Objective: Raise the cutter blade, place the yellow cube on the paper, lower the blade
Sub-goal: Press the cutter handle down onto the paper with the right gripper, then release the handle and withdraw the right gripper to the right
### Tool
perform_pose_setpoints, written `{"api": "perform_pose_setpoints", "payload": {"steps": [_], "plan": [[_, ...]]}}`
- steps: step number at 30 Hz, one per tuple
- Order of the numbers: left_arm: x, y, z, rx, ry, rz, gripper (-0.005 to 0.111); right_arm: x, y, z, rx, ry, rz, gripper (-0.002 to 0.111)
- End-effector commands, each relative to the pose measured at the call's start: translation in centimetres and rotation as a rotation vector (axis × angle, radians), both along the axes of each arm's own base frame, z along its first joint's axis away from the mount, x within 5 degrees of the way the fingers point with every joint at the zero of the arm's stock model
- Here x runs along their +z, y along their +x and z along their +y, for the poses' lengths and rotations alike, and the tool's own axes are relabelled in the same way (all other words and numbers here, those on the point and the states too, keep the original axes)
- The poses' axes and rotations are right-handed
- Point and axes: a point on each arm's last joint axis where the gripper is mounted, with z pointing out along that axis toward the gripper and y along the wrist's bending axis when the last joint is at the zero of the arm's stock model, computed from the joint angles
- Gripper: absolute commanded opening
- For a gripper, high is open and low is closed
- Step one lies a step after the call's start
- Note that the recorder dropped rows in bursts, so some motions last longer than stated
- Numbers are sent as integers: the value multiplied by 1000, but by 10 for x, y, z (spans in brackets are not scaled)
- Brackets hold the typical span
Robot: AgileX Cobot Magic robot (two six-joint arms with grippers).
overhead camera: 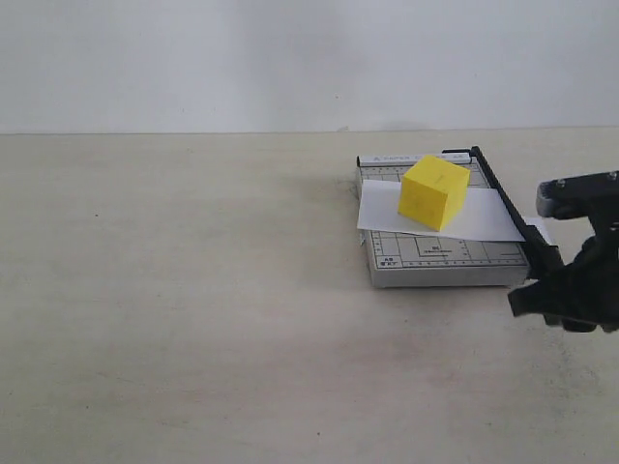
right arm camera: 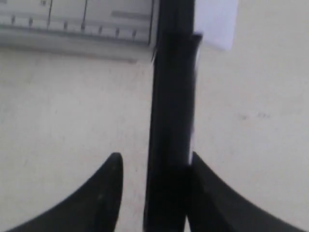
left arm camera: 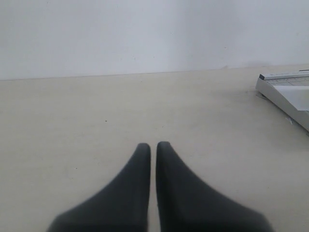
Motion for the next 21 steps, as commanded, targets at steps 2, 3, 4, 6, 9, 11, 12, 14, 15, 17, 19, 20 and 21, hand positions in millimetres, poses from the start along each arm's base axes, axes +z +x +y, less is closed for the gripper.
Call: {"api": "perform_pose_setpoints", "payload": {"steps": [2,3,4,6,9,11,12,14,15,17,19,20,21], "plan": [[-1,-1,0,-2,-9,-5,4,10,-18,1,-4,0,80,49],[-1,-1,0,-2,-9,-5,4,15,-22,1,-14,2,88,49],[-1,-1,0,-2,-9,-5,4,20,-26,0,-30,5,96,49],[-1,-1,0,-2,-9,-5,4,32,-38,-3,-53,6,121,49],[-1,-1,0,-2,-9,-5,4,57,-57,-6,-72,17,95,49],[-1,-1,0,-2,-9,-5,4,79,-74,-7,-103,79,-4,49],[-1,-1,0,-2,-9,-5,4,91,-83,-8,-107,113,-88,49],[-1,-1,0,-2,-9,-5,4,113,-106,-10,-117,211,-330,45],[-1,-1,0,-2,-9,-5,4,118,-117,-12,-117,250,-440,41],[-1,-1,0,-2,-9,-5,4,130,-147,-18,-84,307,-737,24],[0,-1,0,-4,-10,-6,4,130,-173,-23,-59,333,-948,-1],[0,-1,0,-4,-10,-6,4,126,-185,-26,-54,346,-1023,0],[0,-1,0,-4,-10,-6,4,122,-192,-27,-51,355,-1072,0]]}}
